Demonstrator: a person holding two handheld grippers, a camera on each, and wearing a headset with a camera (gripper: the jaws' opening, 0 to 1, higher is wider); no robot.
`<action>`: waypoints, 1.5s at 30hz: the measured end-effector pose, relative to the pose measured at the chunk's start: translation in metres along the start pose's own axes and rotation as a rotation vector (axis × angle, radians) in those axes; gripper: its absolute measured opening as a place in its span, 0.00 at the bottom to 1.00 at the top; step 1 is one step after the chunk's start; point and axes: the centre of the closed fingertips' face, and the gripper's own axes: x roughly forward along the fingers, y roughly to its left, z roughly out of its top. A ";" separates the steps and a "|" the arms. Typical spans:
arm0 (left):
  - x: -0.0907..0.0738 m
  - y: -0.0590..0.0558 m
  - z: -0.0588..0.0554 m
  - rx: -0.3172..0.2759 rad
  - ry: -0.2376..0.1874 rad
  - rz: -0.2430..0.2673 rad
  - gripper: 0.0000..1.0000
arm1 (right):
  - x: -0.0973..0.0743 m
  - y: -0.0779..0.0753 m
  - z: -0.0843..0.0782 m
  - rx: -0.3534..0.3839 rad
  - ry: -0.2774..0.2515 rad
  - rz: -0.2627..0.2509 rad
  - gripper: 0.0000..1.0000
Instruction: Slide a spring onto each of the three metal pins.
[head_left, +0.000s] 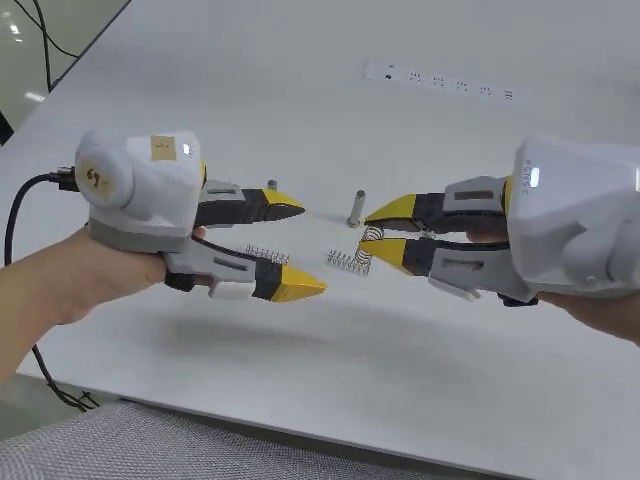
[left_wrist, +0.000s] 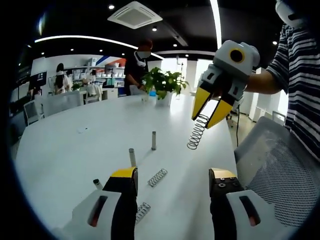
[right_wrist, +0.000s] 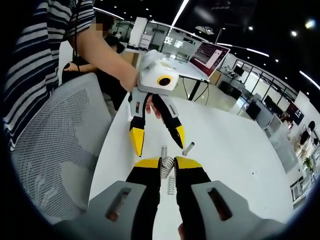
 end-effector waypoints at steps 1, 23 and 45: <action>-0.002 0.001 0.000 -0.001 -0.002 0.004 0.57 | 0.000 -0.001 -0.001 0.001 0.001 -0.003 0.11; -0.054 0.041 -0.018 -0.058 -0.024 0.207 0.88 | -0.007 -0.013 -0.015 0.035 0.029 -0.048 0.11; -0.065 0.040 -0.026 -0.064 -0.033 0.215 0.97 | -0.020 -0.025 -0.041 0.117 0.067 -0.113 0.12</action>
